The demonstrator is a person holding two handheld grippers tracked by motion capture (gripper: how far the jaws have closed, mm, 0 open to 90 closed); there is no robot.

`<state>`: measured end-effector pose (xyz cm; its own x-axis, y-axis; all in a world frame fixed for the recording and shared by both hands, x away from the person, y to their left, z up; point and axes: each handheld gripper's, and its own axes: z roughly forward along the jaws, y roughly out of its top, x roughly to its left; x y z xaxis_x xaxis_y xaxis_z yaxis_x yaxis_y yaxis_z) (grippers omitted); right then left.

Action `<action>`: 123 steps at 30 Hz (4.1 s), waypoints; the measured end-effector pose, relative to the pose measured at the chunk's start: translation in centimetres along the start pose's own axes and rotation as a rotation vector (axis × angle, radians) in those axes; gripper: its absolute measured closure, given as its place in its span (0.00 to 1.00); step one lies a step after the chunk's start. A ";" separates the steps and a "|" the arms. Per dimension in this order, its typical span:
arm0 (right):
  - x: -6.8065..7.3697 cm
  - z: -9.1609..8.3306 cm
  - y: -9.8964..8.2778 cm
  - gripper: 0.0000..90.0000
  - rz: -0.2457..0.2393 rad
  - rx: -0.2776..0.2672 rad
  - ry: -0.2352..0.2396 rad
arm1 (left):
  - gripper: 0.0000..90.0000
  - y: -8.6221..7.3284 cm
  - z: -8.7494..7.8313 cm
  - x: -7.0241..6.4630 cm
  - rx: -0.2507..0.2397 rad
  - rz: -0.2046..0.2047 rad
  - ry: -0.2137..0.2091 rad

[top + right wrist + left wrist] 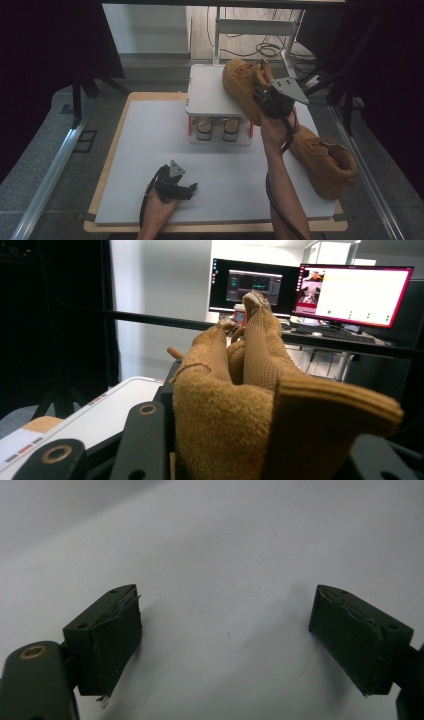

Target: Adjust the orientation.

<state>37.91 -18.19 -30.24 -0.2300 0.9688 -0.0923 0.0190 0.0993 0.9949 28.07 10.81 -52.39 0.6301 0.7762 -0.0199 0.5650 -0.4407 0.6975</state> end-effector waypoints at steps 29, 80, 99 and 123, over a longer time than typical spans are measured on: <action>7.0 6.5 0.5 0.63 0.027 0.016 0.098 | 0.15 0.0 0.0 0.0 0.001 0.002 0.000; 4.1 5.0 -2.2 0.15 0.000 0.175 0.288 | 0.16 0.0 0.0 -0.1 -0.001 0.002 0.001; 2.1 2.4 -3.2 0.30 -0.008 0.326 0.356 | 0.16 0.0 0.0 -0.1 0.000 0.002 0.001; 0.6 1.3 -6.2 0.99 -0.072 0.377 0.456 | 0.16 0.0 0.0 -0.1 0.001 0.002 0.002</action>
<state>38.94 -17.92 -36.50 -0.6366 0.7696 -0.0490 0.3125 0.3155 0.8960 28.00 10.77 -52.36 0.6304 0.7761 -0.0168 0.5640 -0.4430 0.6969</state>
